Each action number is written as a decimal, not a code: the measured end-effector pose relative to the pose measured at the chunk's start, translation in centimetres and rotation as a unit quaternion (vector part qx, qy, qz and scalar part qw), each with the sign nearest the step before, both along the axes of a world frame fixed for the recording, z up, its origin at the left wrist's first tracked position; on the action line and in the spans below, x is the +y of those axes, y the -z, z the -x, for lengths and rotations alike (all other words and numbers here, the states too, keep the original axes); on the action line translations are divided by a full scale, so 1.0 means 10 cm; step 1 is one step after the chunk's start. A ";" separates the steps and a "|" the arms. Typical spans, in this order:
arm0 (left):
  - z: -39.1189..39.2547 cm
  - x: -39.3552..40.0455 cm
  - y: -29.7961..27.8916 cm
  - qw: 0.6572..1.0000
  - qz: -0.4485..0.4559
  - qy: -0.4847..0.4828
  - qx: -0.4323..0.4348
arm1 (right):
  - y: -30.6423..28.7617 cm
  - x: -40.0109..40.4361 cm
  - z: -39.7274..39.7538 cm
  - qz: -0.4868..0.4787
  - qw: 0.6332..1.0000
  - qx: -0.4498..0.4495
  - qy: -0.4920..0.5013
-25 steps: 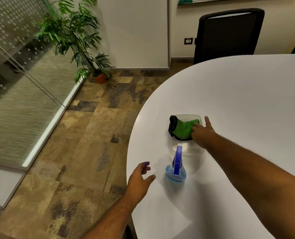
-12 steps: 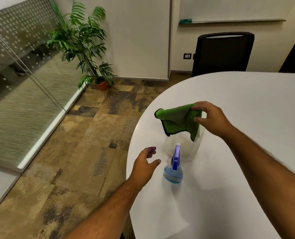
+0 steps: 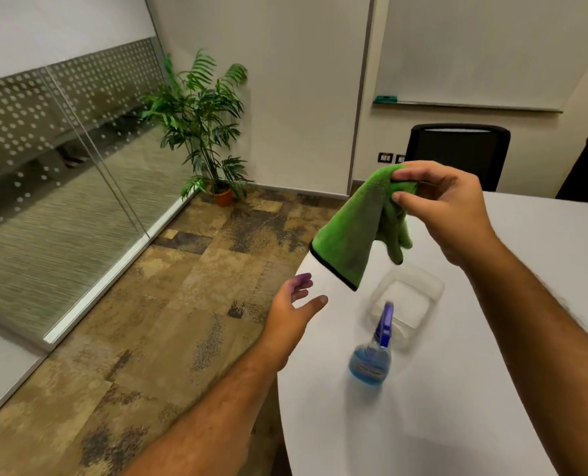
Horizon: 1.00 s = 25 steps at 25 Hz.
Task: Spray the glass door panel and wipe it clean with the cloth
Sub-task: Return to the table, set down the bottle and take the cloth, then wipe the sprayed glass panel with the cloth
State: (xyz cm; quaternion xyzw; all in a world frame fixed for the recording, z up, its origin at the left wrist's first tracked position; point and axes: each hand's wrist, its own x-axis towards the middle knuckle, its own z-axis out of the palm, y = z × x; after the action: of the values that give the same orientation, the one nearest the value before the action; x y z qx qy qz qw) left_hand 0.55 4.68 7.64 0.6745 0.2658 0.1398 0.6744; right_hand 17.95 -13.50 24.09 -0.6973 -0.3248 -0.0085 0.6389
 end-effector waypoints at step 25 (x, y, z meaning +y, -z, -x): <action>3.90 3.12 -0.97 0.967 0.015 -0.225 -0.119 | 0.82 3.42 4.32 -0.029 0.780 0.548 -0.301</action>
State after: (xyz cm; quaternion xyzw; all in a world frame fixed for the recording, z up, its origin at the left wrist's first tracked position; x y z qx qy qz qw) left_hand -38.42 35.87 17.38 0.5660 0.3309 0.3631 0.6621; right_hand -25.25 20.66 15.94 -0.4323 -0.1134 0.5584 0.6989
